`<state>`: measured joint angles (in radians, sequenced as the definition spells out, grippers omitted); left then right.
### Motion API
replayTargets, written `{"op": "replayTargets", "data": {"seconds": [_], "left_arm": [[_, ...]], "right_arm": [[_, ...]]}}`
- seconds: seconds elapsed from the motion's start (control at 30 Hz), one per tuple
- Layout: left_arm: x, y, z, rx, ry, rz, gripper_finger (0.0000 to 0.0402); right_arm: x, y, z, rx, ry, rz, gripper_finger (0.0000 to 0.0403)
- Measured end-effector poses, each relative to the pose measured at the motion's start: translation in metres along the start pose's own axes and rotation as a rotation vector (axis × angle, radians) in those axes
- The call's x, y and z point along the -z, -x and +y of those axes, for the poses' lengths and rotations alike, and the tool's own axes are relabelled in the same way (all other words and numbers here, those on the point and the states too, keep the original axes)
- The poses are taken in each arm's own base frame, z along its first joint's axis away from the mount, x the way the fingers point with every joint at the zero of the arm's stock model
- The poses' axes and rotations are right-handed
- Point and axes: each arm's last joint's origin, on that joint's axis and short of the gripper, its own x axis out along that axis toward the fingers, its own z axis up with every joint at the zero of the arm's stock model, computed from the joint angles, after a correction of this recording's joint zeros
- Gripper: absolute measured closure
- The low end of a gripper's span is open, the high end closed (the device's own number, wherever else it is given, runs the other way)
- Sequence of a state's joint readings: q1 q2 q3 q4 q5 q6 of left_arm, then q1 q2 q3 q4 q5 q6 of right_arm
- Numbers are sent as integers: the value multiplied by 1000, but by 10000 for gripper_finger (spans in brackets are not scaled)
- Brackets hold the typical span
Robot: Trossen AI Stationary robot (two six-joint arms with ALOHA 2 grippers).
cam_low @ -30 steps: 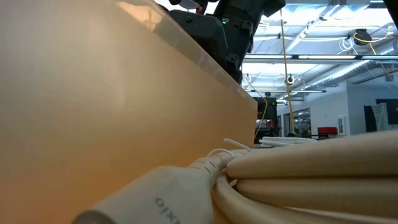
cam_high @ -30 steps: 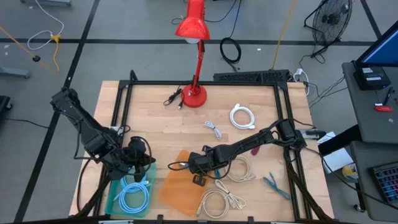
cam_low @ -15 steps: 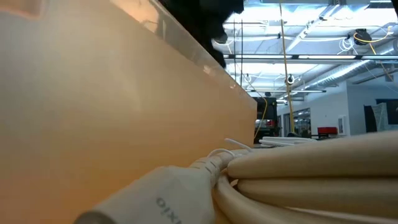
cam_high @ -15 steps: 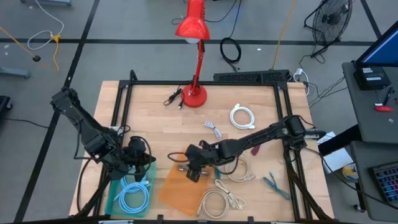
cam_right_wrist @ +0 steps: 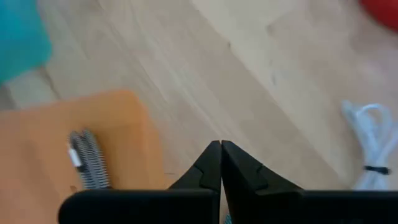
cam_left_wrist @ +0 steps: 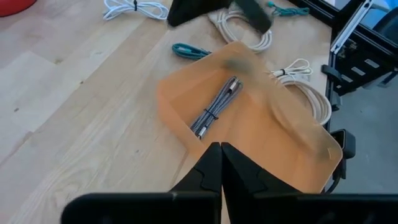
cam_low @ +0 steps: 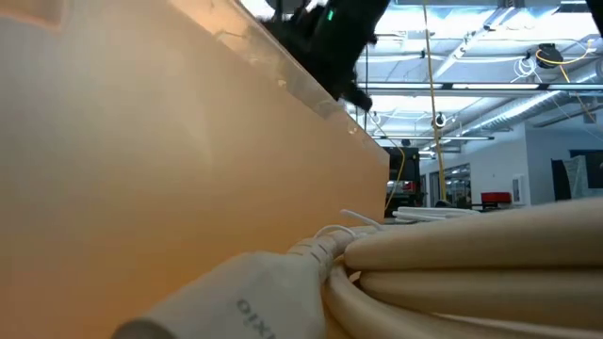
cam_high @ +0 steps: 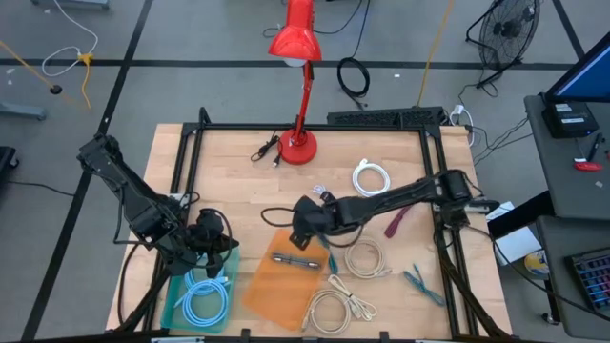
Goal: Pick & Place USB Port
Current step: Adjust the orange bin
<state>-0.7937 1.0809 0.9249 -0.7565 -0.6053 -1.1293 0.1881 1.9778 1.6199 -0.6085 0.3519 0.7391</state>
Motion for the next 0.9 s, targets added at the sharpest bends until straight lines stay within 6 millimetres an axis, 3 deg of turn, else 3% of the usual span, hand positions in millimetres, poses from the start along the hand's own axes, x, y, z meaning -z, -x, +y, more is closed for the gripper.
{"op": "replayTargets", "data": {"seconds": [0.27,0.53,0.9], "left_arm": [[1,1,-1,9,5,11,399],[1,1,-1,8,8,12,398],[1,1,0,4,0,6,398]], "right_arm": [[1,-36,2,-110,-10,68,403],[12,-56,14,-211,-9,121,403],[5,-55,28,-358,12,40,403]]}}
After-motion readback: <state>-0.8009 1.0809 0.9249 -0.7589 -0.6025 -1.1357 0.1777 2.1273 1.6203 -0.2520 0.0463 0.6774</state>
